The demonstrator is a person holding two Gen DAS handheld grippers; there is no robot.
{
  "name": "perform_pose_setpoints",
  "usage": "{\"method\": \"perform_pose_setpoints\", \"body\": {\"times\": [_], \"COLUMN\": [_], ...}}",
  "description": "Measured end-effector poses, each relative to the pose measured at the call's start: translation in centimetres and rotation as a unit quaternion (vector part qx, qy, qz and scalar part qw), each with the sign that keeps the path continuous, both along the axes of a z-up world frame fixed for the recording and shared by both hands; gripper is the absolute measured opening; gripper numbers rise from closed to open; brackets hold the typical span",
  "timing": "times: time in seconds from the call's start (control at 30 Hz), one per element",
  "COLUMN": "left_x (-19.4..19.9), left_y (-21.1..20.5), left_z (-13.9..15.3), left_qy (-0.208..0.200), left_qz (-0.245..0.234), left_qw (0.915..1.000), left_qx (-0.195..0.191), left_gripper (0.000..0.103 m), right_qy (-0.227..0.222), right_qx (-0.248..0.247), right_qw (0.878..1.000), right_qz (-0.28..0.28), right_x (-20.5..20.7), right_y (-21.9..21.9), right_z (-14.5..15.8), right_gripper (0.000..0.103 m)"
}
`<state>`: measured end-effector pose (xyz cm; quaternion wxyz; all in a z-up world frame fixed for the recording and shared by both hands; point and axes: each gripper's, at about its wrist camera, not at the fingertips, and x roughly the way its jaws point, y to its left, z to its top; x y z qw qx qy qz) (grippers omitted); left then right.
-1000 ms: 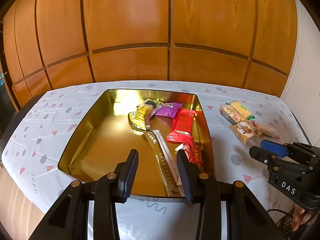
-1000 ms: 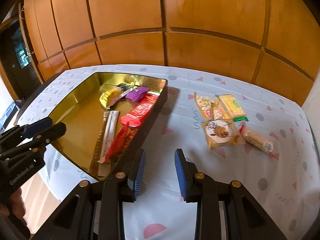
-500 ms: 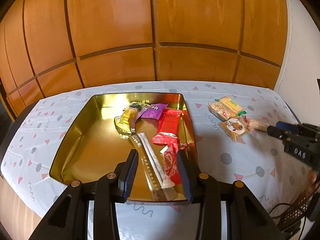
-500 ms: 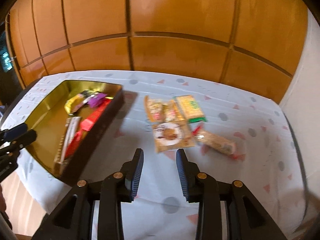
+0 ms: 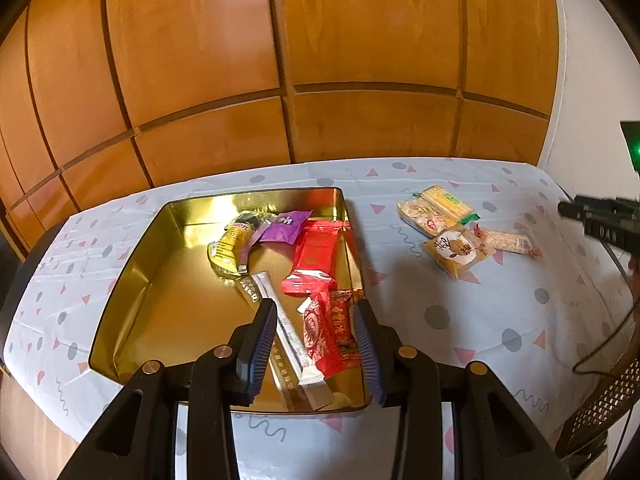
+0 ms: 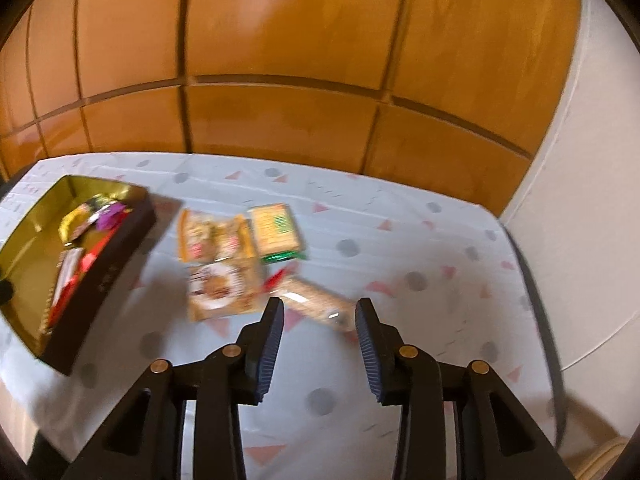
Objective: Organize snacks
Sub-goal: 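Reach the left gripper to the orange-edged cracker bag and grasp it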
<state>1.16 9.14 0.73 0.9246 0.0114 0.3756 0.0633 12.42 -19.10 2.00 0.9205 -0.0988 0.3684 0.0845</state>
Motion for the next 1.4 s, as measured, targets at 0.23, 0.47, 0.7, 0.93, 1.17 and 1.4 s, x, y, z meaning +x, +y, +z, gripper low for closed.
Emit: {"method": "perform_pose_setpoints", "body": {"times": [0.23, 0.47, 0.7, 0.93, 1.17, 1.4], "left_x": [0.9, 2.5, 5.5, 9.8, 15.8, 21.5], "left_y": [-1.5, -3.5, -6.1, -8.0, -7.4, -7.1], "left_z": [-0.1, -0.1, -0.2, -1.9, -2.9, -5.5], "left_qy": [0.007, 0.023, 0.051, 0.101, 0.126, 0.146], "left_qz": [-0.017, -0.044, -0.082, -0.101, -0.090, -0.070], "left_qw": [0.9998, 0.9987, 0.9946, 0.9886, 0.9847, 0.9811], "left_qx": [0.011, -0.008, -0.038, -0.047, -0.079, -0.106], "left_gripper": [0.040, 0.040, 0.040, 0.042, 0.057, 0.059], "right_qy": [-0.013, 0.011, 0.024, 0.025, 0.022, 0.029], "right_qx": [-0.008, 0.053, 0.088, 0.112, 0.125, 0.131], "right_qw": [0.999, 0.993, 0.988, 0.985, 0.985, 0.985], "right_qz": [-0.045, -0.107, -0.123, -0.126, -0.121, -0.105], "right_x": [3.6, 6.3, 6.5, 6.4, 6.3, 6.2], "right_y": [-4.6, -8.7, -9.4, -9.9, -9.9, -9.4], "right_z": [-0.1, -1.1, -1.3, -1.2, -0.9, -0.9], "right_gripper": [0.040, 0.041, 0.047, 0.054, 0.059, 0.061]}}
